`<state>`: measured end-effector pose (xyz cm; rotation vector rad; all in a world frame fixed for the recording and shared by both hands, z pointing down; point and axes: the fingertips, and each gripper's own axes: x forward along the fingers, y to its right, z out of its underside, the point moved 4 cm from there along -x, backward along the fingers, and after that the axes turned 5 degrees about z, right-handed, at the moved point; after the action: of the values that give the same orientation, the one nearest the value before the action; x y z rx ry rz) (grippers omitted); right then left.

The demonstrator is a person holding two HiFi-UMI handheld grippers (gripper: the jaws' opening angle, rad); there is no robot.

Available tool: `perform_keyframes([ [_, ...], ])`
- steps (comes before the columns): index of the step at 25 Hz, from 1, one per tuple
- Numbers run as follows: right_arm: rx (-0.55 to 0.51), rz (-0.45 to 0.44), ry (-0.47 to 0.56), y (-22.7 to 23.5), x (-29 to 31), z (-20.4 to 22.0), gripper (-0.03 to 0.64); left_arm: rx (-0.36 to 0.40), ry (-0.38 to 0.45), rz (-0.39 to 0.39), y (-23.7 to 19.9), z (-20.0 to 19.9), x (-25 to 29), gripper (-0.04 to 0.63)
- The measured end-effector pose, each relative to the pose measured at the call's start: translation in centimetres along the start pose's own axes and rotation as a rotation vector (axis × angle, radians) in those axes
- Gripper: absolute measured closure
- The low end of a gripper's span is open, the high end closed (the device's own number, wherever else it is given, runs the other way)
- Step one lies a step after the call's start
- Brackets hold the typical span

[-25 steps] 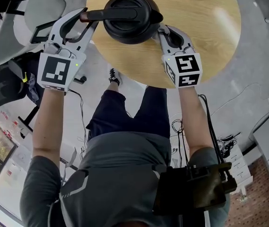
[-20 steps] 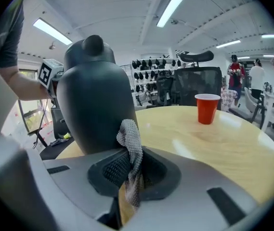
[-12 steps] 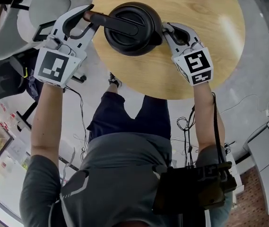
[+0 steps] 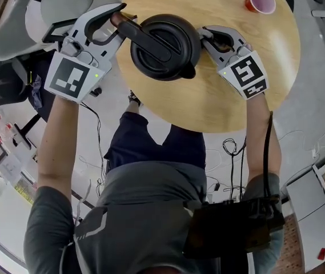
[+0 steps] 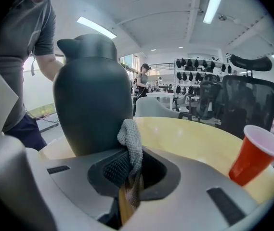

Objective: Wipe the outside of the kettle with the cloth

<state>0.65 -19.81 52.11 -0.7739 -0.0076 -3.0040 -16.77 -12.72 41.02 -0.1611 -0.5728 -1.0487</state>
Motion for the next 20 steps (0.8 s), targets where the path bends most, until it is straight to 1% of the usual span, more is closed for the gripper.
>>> perform_keyframes([
  [4, -0.083, -0.058, -0.012, 0.7, 1.3, -0.9, 0.561, -0.015, 0.019, -0.017, 0.1, -0.1, 0.1, 0.472],
  [8, -0.178, -0.149, -0.017, 1.1, 2.8, -1.8, 0.561, 0.000, 0.012, -0.040, 0.3, 0.1, 0.0, 0.465],
  [9, -0.199, -0.175, -0.018, 1.2, 3.2, -2.0, 0.561, -0.007, 0.013, -0.051, 0.3, 0.2, 0.0, 0.464],
  [11, -0.231, -0.229, -0.021, 1.3, 4.1, -2.4, 0.561, -0.047, 0.017, -0.073, 0.3, 0.7, 0.1, 0.459],
  [15, -0.268, -0.320, -0.022, 1.6, 5.6, -3.1, 0.561, -0.170, 0.038, -0.121, -0.1, 2.1, -0.8, 0.422],
  [20, -0.328, -0.414, -0.037, 1.4, 7.1, -3.9, 0.563, -0.245, 0.043, -0.165, 1.0, 5.2, -2.2, 0.426],
])
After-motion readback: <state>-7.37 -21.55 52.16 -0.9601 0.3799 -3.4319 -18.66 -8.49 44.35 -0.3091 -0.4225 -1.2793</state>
